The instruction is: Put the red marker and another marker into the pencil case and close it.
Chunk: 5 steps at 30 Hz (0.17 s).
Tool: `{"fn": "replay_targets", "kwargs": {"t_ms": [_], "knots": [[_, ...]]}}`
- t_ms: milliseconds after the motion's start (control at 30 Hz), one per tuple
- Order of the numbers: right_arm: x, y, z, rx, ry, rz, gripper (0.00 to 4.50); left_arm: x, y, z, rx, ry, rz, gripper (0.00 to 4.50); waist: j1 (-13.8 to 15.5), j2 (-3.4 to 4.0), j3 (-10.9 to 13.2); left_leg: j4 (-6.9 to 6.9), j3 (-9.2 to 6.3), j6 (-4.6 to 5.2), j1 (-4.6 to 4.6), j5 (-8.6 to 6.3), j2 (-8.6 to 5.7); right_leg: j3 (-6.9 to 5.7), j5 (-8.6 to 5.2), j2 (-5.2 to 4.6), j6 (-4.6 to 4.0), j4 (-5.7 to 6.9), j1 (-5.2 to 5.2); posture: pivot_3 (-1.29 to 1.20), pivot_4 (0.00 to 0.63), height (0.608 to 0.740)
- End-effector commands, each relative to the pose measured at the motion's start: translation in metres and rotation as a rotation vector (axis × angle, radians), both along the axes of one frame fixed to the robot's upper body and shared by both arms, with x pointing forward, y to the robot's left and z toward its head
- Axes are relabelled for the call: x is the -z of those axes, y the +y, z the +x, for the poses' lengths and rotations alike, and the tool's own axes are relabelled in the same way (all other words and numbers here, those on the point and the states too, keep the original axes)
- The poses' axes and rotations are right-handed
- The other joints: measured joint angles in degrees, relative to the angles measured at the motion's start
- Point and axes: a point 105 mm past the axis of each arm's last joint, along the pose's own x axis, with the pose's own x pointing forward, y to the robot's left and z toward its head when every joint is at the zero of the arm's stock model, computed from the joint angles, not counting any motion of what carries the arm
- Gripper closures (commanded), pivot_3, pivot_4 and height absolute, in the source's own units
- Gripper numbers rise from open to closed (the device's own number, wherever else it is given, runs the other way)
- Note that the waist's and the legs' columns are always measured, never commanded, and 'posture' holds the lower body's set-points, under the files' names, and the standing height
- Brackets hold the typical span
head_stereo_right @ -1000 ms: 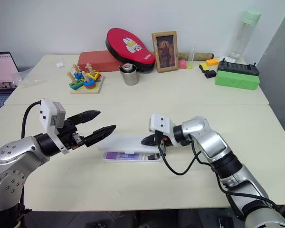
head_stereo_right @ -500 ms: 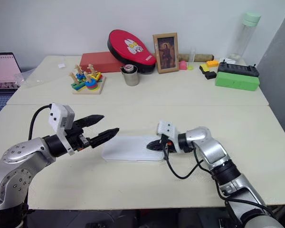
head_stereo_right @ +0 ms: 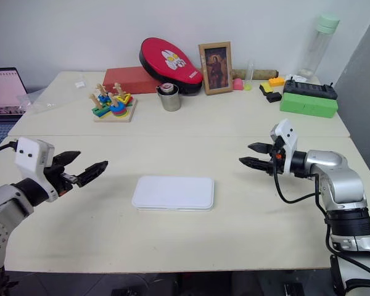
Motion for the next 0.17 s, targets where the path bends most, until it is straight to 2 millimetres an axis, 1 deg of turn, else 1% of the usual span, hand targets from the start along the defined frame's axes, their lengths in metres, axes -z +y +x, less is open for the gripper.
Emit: {"fn": "replay_targets", "kwargs": {"t_ms": [33,67,133,167], "knots": [[-0.0133,-0.0135,-0.0030,0.014,-0.042,0.002,0.55,-0.0124,0.0288,-0.0095,-0.081,-0.032,0.058,0.00,0.01,0.02,0.01,0.00,0.01,0.00,-0.02,0.00,0.00,0.01,0.00,0.00,0.00,0.00,-0.03,0.00,0.150,0.740],[-0.0135,-0.0132,-0.0050,0.006,-0.038,-0.006,0.21,-0.0135,0.0327,-0.0117,-0.090,-0.032,0.063,0.00,-0.03,0.02,0.01,0.00,0.01,0.00,-0.04,0.00,0.00,0.02,0.00,0.00,0.00,0.01,-0.05,0.00,0.150,0.740],[-0.0138,-0.0087,-0.0098,-0.019,-0.037,-0.014,0.04,-0.0150,0.0355,-0.0156,-0.091,-0.034,0.057,0.00,0.01,0.02,0.01,0.00,0.03,0.00,-0.08,0.00,0.00,0.02,0.00,0.00,0.00,0.00,-0.08,0.00,0.150,0.740],[-0.0133,-0.0067,-0.0108,-0.026,-0.037,-0.019,0.04,-0.0108,0.0349,-0.0167,-0.084,-0.016,0.066,0.00,0.01,0.02,0.01,0.00,0.02,0.00,-0.08,0.00,0.00,0.01,0.00,0.00,0.00,0.00,-0.08,0.00,0.150,0.740]]}}
